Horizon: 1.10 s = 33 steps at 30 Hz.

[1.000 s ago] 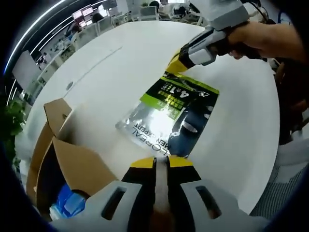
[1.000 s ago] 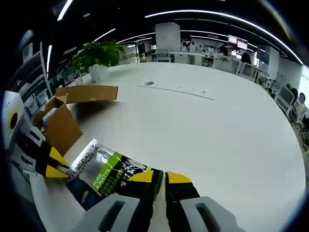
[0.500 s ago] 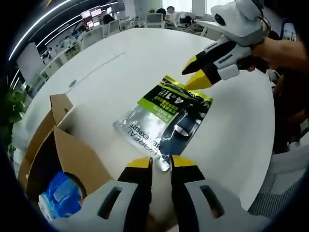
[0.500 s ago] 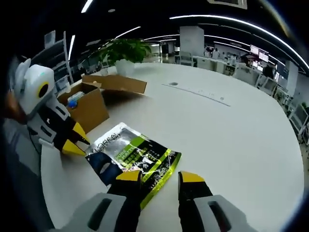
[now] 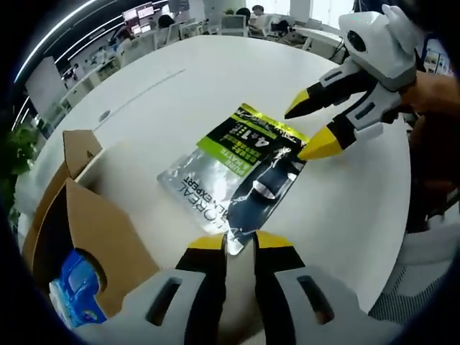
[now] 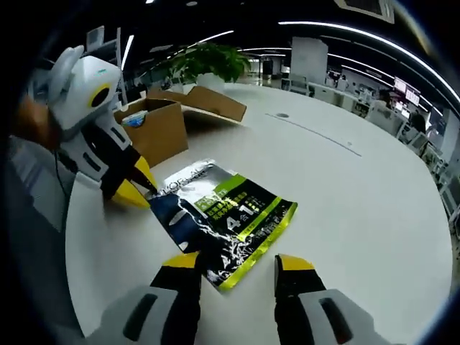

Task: Operate the shoe box by opening the lid, removing the specified soft item, and placing it in the target area until the item is outside and the box remains undamaged.

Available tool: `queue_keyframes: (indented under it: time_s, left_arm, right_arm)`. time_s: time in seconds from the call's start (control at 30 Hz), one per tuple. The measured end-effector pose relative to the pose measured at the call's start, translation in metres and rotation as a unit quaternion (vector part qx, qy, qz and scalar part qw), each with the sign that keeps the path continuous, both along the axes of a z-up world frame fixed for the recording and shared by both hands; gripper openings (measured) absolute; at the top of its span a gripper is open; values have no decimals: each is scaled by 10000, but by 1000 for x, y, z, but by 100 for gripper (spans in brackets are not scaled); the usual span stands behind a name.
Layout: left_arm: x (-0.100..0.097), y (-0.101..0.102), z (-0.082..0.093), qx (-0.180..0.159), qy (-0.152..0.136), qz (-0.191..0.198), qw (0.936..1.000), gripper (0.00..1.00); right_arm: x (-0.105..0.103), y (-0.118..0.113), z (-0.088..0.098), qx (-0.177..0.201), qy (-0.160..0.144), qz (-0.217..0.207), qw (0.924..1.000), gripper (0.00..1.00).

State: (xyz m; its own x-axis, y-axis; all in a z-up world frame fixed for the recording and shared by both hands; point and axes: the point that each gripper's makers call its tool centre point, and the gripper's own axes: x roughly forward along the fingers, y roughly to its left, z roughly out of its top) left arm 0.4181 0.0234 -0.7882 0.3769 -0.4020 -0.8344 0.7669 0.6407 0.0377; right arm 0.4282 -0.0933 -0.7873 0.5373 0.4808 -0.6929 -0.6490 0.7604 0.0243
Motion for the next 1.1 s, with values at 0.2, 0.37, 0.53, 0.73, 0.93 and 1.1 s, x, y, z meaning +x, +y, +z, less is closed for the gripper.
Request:
queue_keyframes:
  time_s: [0.2,0.37,0.53,0.73,0.93,1.1]
  left_arm:
    - [3,-1,-2,-6,-10,73,10000,11]
    - [8,1,0,-8,-79,151,9999,11]
    - [10,4,3,-23,-113,156,9998,11]
    - [12,2,14,-50,-299,21,9995,12]
    - [22,1,39,-388,-457,125,9981,13]
    - [28,5,57,-645,-589,202,9960,14]
  right_arm:
    - [-2,7,-5,61,-51,2,10000,42]
    - [-3,12,-6,40,-119,-23,9999,44]
    - [-3,17,-8,-9,-194,-43,9998,48]
    - [1,16,-5,-14,-251,-359,9990,45]
    - [3,20,-5,13,-252,-535,9982,45]
    - [4,21,-5,44,-232,-578,9981,45]
